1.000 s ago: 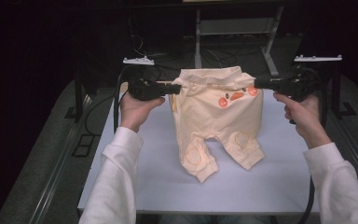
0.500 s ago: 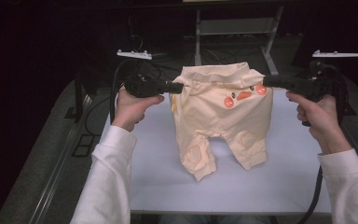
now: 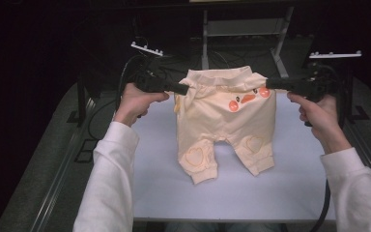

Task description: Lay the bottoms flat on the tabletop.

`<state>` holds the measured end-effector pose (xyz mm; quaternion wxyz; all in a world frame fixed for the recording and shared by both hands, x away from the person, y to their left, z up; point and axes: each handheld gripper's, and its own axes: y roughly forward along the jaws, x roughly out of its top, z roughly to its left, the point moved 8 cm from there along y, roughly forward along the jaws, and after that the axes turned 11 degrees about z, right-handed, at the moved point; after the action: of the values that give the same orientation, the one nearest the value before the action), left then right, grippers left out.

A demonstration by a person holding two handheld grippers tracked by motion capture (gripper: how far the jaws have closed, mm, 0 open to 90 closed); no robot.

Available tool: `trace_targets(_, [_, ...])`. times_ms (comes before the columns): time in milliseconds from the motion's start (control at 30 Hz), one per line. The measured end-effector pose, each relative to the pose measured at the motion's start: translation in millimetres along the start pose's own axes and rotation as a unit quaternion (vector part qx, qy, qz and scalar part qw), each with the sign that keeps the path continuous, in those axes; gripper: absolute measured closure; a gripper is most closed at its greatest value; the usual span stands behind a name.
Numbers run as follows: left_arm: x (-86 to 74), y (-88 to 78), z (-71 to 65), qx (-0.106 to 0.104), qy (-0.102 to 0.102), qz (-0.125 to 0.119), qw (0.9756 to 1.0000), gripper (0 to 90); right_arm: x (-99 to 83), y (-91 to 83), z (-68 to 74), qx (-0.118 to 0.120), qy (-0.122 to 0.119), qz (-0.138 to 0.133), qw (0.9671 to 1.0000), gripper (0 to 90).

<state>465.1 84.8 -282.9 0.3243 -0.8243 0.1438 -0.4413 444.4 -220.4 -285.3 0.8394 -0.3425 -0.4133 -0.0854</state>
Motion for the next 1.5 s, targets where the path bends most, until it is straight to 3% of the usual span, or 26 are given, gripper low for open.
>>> trace_targets(67, [-0.6, 10.7, 19.3, -0.006, -0.009, 0.006, 0.9999, 84.1, 1.7, 13.4, -13.8, -0.006, 0.01, 0.003, 0.9999, 85.6])
trace_targets(167, [-4.4, 29.8, 48.5, 0.004, -0.028, 0.017, 0.9994, 83.8, 1.8, 38.6, -37.4, -0.014, 0.03, 0.012, 0.9994, 85.6])
trace_targets(300, [-8.4, 48.4, 76.6, 0.024, -0.058, 0.014, 0.9979, 83.5, -2.3, 70.3, -63.8, -0.025, 0.052, 0.021, 0.9981, 85.6])
trace_targets(400, [-11.5, 58.2, 95.8, 0.056, -0.079, 0.011, 0.9952, 83.1, -5.1, 90.9, -83.5, -0.044, 0.059, 0.031, 0.9968, 85.5])
trace_targets(467, [-13.0, 67.3, 108.9, 0.086, -0.099, 0.003, 0.9913, 82.9, -6.1, 97.5, -91.5, -0.058, 0.059, 0.033, 0.9961, 85.4])
trace_targets(500, [-13.0, 67.3, 108.9, 0.086, -0.099, 0.003, 0.9913, 82.3, -6.1, 97.5, -91.5, -0.058, 0.059, 0.033, 0.9961, 85.4])
trace_targets(567, [-13.3, 73.2, 113.8, 0.109, -0.105, -0.004, 0.9885, 81.7, -7.3, 105.7, -100.2, -0.08, 0.059, 0.04, 0.9942, 84.8])
trace_targets(633, [-15.1, 78.6, 117.7, 0.129, -0.112, -0.017, 0.9851, 79.5, -7.5, 108.2, -102.5, -0.087, 0.06, 0.043, 0.9935, 83.9])
trace_targets(700, [-19.4, 81.9, 121.7, 0.152, -0.125, -0.029, 0.98, 66.6, -8.2, 112.5, -106.0, -0.101, 0.064, 0.047, 0.9917, 80.6])
trace_targets(767, [-25.2, 84.7, 122.6, 0.149, -0.133, -0.04, 0.979, 62.2, -9.6, 115.1, -106.5, -0.109, 0.064, 0.047, 0.9909, 73.4])
trace_targets(833, [-31.2, 86.6, 122.7, 0.147, -0.138, -0.043, 0.9785, 51.5, -11.6, 116.8, -106.5, -0.111, 0.06, 0.049, 0.9909, 64.9])
trace_targets(967, [-42.1, 88.0, 121.6, 0.139, -0.15, -0.056, 0.9773, 38.4, -16.6, 117.3, -106.2, -0.105, 0.053, 0.049, 0.9919, 52.3])
trace_targets(1067, [-50.8, 87.7, 115.1, 0.123, -0.149, -0.066, 0.979, 31.9, -22.4, 115.4, -102.9, -0.084, 0.049, 0.048, 0.9941, 37.8])
trace_targets(1233, [-59.8, 87.0, 107.9, 0.105, -0.153, -0.082, 0.9792, 25.4, -30.1, 109.0, -94.0, -0.068, 0.038, 0.044, 0.996, 26.1])
trace_targets(1300, [-65.3, 87.4, 104.2, 0.101, -0.155, -0.085, 0.9791, 23.4, -35.7, 106.4, -90.5, -0.074, 0.034, 0.049, 0.9955, 18.3])
trace_targets(1367, [-71.1, 88.7, 99.6, 0.099, -0.153, -0.085, 0.9796, 19.1, -46.2, 103.2, -85.4, -0.068, 0.028, 0.054, 0.9959, 13.6])
trace_targets(1500, [-81.9, 90.1, 91.6, 0.087, -0.153, -0.09, 0.9802, 15.2, -56.5, 100.2, -81.8, -0.062, 0.023, 0.056, 0.9962, 13.1])
